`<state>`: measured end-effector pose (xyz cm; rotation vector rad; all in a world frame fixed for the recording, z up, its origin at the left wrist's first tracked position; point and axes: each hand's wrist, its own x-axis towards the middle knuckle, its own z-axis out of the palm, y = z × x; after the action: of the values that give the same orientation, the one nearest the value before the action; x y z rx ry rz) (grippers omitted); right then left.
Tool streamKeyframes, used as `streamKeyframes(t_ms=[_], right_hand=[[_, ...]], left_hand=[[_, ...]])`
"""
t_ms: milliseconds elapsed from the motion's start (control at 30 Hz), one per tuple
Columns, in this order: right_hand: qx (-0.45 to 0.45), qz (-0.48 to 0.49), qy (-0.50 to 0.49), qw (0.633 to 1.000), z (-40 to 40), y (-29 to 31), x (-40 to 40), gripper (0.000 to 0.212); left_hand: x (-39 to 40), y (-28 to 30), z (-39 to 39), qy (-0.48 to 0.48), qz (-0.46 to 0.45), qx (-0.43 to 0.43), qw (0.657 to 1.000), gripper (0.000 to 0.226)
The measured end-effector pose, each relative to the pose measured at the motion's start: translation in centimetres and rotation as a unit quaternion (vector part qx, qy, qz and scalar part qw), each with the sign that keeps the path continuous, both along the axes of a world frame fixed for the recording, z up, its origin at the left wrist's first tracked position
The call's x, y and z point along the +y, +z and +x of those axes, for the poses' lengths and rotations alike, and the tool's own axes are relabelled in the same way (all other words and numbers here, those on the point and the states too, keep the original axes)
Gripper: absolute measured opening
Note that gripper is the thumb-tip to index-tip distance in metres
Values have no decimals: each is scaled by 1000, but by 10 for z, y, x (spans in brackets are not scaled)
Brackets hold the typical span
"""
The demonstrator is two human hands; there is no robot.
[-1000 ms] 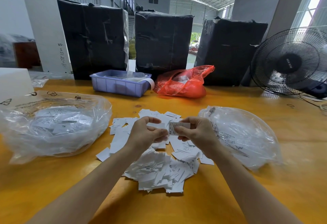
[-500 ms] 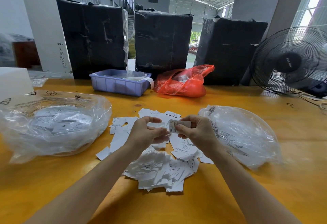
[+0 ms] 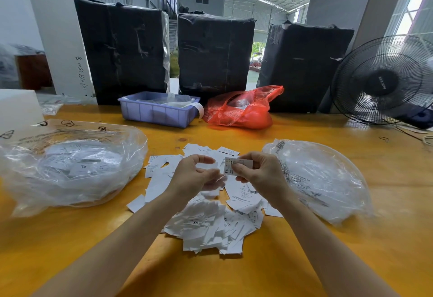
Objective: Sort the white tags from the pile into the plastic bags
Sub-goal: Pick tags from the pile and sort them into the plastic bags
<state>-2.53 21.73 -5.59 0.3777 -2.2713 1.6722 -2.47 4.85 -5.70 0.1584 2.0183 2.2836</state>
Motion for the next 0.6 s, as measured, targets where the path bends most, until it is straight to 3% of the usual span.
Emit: streamKeyframes(t_ms=[267, 433, 600], right_hand=[[-12, 8, 22, 1000, 0, -1, -1, 7], [-85, 35, 76, 993, 0, -1, 0, 6], [-150, 54, 114, 981, 0, 0, 3, 23]], left_hand=[[1, -1, 0, -7, -14, 5, 1000, 20], [1, -2, 0, 15, -59, 22, 998, 21], [1, -2, 0, 11, -76, 28, 997, 18]])
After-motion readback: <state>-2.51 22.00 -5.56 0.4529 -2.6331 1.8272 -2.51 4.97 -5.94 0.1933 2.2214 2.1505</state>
